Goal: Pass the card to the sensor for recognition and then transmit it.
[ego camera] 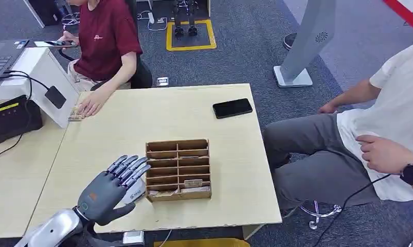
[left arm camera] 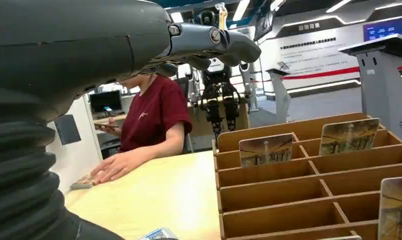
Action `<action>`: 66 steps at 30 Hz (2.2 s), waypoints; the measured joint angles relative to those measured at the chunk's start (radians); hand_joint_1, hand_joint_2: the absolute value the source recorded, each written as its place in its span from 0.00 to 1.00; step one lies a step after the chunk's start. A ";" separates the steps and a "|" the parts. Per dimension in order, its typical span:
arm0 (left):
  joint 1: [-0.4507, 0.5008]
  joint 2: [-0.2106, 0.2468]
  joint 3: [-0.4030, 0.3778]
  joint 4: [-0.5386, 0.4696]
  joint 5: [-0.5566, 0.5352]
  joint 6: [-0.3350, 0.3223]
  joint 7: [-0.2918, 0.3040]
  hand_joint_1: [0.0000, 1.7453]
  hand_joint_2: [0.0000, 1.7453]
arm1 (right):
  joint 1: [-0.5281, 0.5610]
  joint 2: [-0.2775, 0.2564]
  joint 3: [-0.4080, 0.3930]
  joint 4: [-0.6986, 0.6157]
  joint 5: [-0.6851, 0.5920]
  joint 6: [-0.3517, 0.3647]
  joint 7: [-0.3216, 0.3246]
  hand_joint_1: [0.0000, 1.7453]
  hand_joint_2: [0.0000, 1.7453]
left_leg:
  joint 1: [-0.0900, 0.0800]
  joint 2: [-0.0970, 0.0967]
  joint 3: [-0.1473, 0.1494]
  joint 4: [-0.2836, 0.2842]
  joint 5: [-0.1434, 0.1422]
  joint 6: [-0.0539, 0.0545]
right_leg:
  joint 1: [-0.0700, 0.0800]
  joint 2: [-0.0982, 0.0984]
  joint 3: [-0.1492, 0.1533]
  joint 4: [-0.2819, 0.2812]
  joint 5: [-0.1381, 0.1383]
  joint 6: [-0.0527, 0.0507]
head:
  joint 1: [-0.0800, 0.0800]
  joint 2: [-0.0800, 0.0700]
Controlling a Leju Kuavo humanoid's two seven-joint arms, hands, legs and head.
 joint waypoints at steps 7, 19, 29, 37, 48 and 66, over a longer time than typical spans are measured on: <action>0.020 0.002 -0.001 0.002 0.040 -0.026 -0.020 0.00 1.00 | 0.000 0.000 -0.001 0.000 0.002 0.000 0.000 0.00 0.00 | 0.000 0.000 0.000 0.000 0.000 0.000 | 0.000 0.000 0.000 0.000 0.000 0.000 | 0.000 0.000; 0.037 0.013 -0.017 0.035 0.098 -0.066 -0.045 0.00 1.00 | -0.003 0.000 -0.002 -0.001 0.004 0.000 -0.002 0.00 0.00 | 0.000 0.000 0.000 0.000 0.000 0.000 | 0.000 -0.001 0.000 0.000 0.000 0.000 | 0.000 0.000; 0.051 -0.010 -0.038 0.058 0.058 -0.050 -0.004 0.00 1.00 | -0.005 0.000 -0.003 -0.001 0.004 -0.001 -0.002 0.00 0.00 | 0.000 0.000 0.000 0.000 0.000 0.000 | 0.000 -0.001 0.000 0.000 0.000 0.000 | 0.000 0.000; 0.048 -0.060 -0.058 0.095 0.019 -0.032 0.029 0.00 1.00 | -0.005 0.000 -0.007 -0.001 0.004 0.000 0.002 0.00 0.00 | 0.000 -0.001 0.000 0.000 0.000 0.000 | 0.000 -0.001 0.000 0.000 0.000 0.000 | 0.000 0.000; 0.018 -0.169 -0.068 0.143 -0.015 -0.010 0.070 0.00 1.00 | -0.005 0.005 -0.007 -0.001 0.004 -0.001 0.004 0.00 0.00 | 0.000 -0.001 0.000 0.000 0.000 0.000 | 0.000 -0.001 0.000 0.000 0.000 0.000 | 0.000 0.000; 0.012 -0.197 -0.069 0.191 -0.014 -0.006 0.081 0.00 1.00 | -0.004 0.009 -0.007 -0.001 0.004 -0.004 0.000 0.00 0.00 | 0.000 -0.001 0.000 0.000 0.000 0.000 | 0.000 -0.001 0.000 0.000 0.000 0.000 | 0.000 0.000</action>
